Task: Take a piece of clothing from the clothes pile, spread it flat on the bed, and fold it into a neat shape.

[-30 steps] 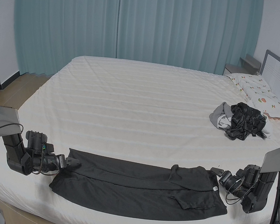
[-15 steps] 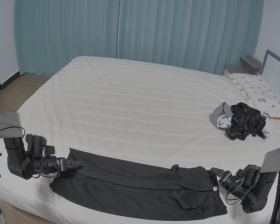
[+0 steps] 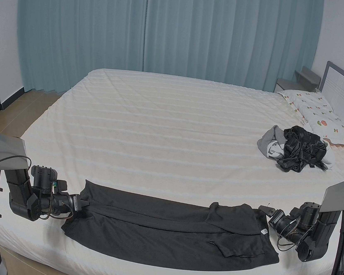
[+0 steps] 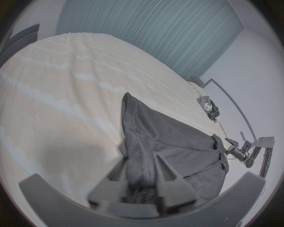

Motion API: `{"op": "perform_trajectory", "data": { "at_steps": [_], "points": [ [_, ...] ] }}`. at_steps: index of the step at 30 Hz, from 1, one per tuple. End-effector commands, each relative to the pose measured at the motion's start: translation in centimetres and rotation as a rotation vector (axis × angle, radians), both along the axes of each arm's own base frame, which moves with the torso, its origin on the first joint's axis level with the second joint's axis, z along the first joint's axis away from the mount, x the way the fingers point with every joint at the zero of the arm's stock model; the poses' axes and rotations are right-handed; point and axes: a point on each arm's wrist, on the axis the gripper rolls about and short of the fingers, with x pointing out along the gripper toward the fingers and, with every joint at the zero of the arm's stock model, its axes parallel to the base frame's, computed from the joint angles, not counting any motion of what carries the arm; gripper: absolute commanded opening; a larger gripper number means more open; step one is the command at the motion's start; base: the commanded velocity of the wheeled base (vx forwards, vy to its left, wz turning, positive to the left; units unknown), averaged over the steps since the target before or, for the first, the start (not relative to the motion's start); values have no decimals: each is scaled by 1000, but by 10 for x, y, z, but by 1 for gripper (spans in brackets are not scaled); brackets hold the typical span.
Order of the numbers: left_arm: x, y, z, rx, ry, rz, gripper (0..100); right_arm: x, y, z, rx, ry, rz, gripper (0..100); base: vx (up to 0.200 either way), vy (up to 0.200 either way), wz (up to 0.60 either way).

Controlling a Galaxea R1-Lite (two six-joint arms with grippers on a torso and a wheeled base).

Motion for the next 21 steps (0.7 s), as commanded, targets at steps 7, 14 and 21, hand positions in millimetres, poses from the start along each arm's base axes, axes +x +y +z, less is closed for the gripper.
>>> {"op": "perform_trajectory", "data": {
  "at_steps": [7, 14, 21],
  "points": [
    [1, 0, 3, -16, -12, 14, 0, 1, 0, 1, 1, -11, -2, 100, 0, 0, 0],
    [1, -1, 3, -15, -14, 13, 0, 1, 0, 1, 1, -11, -2, 100, 0, 0, 0],
    [2, -1, 4, -15, -30, 15, 0, 1, 0, 1, 1, -9, -2, 100, 0, 0, 0]
  ]
}}
